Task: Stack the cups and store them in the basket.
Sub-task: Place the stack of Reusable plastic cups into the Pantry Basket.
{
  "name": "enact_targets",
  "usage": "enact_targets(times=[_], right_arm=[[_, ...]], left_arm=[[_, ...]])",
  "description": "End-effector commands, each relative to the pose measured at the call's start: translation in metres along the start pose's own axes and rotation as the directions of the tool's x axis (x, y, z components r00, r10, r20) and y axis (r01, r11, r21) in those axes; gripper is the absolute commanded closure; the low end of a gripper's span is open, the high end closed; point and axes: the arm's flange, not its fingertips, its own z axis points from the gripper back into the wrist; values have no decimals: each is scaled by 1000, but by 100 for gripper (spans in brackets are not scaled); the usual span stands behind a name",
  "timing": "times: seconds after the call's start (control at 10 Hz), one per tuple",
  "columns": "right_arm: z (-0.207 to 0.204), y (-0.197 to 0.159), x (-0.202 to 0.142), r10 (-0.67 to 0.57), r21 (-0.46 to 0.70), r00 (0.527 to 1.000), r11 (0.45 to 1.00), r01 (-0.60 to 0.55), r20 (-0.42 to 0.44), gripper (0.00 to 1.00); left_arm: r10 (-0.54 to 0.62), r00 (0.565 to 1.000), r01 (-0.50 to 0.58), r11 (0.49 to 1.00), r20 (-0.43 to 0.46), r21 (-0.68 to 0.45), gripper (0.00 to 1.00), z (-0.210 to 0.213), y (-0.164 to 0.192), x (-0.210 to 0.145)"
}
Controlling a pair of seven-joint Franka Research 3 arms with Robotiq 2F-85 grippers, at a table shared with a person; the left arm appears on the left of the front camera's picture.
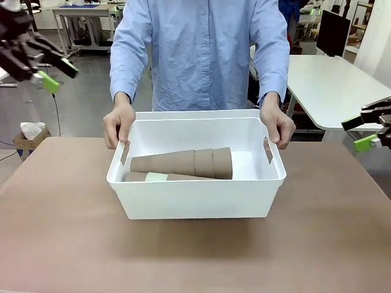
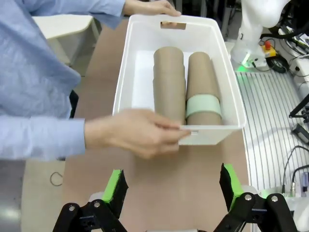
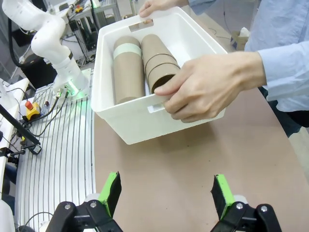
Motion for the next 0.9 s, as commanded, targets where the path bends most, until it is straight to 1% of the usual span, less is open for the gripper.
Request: enact_targets(times=[0.0,0.2,0.3,0.4,0.8], right_arm=[[1,-3,2,25,2,999,1000,-25,33,0],[1,-3,2,25,2,999,1000,-25,33,0],[1,-3,2,25,2,999,1000,-25,33,0],[1,-3,2,25,2,999,1000,-25,33,0],[1,-3,2,25,2,999,1000,-25,33,0]], left_arm=[[-21,998,20,1000,66,14,0,5,-10,-24],[-22,996,22,1000,85,11,0,9,-15,-42],[-46,991,45,999,123,7,0,7,-16,-46],[4,999,-4,1000,43,16,0,17,-10,-41],[4,999,-4,1000,43,16,0,17,-10,-41]])
